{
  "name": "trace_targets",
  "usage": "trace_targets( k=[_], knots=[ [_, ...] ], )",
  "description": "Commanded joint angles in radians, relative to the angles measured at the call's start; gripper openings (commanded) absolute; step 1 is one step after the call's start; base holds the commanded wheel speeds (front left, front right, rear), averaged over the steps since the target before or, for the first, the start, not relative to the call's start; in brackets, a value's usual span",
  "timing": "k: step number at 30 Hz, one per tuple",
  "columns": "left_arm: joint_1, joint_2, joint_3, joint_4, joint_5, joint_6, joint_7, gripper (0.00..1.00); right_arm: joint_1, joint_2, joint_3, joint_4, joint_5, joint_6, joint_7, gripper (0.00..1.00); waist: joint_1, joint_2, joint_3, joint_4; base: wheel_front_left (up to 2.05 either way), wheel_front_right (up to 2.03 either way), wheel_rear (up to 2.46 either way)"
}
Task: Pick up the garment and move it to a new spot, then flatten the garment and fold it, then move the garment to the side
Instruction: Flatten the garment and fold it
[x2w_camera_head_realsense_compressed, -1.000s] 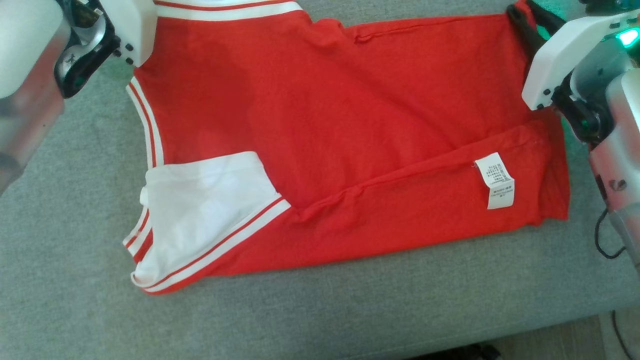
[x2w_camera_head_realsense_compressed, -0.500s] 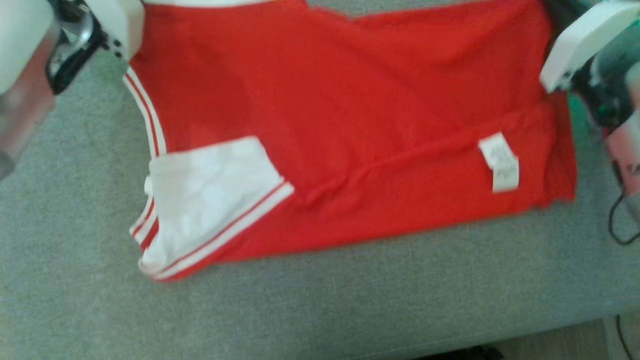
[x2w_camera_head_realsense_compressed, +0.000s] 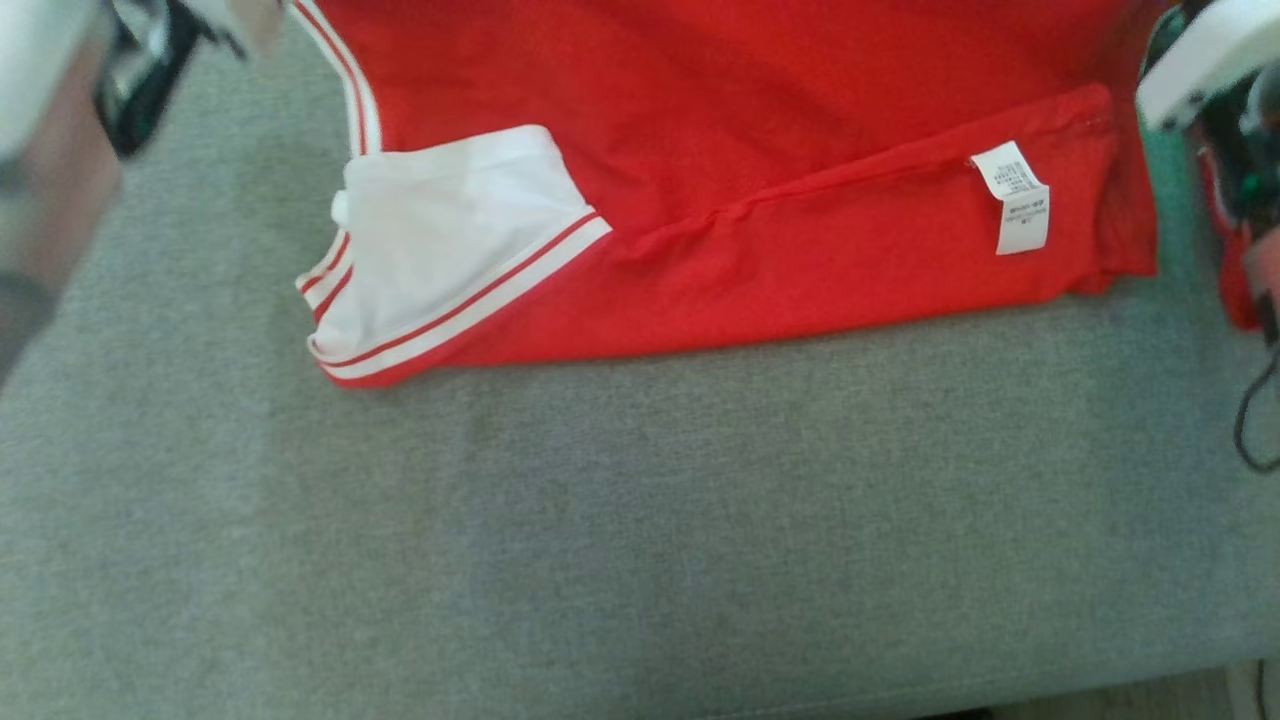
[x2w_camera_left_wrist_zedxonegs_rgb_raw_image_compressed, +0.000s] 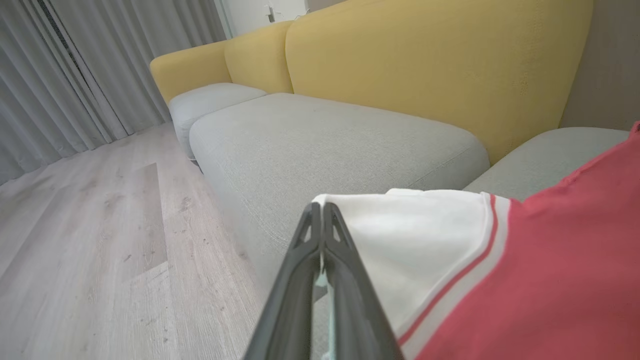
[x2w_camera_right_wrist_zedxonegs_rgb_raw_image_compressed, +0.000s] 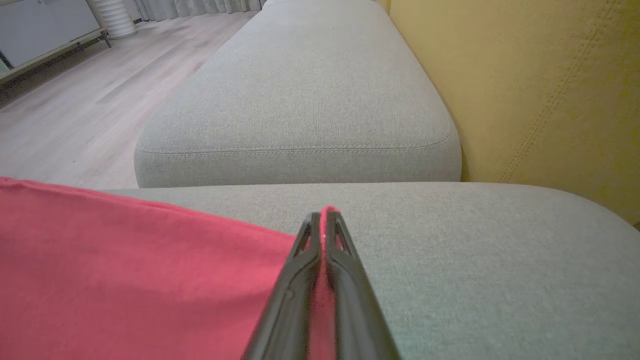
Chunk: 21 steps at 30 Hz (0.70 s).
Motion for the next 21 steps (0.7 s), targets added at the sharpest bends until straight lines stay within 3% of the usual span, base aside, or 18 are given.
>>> trace_targets(
  k=[1, 7, 14, 21],
  knots=[
    [0.012, 0.052, 0.045, -0.043, -0.007, 0.003, -0.018, 0.0, 0.062, -0.025, -0.002, -0.044, 0.011, -0.001, -0.021, 0.0, 0.0001, -0.0001, -0.018, 0.015, 0.0, 0.0, 0.0],
    [0.137, 0.105, 0.087, -0.175, 0.001, 0.028, -0.025, 0.0, 0.164, -0.058, -0.019, -0.092, 0.022, -0.001, -0.04, 0.0, 0.0001, -0.0001, -0.04, 0.039, 0.0, 0.0, 0.0],
    [0.416, 0.2, 0.186, -0.439, -0.016, 0.12, -0.026, 0.0, 0.31, -0.069, -0.067, -0.175, 0.008, -0.001, -0.04, 0.0, 0.0001, -0.0001, -0.073, 0.05, 0.0, 0.0, 0.0],
    [0.638, 0.254, 0.248, -0.616, -0.013, 0.194, -0.026, 0.0, 0.439, -0.049, -0.126, -0.263, -0.011, -0.001, -0.018, 0.0, 0.0001, -0.0001, -0.083, 0.044, 0.0, 0.0, 0.0]
  ],
)
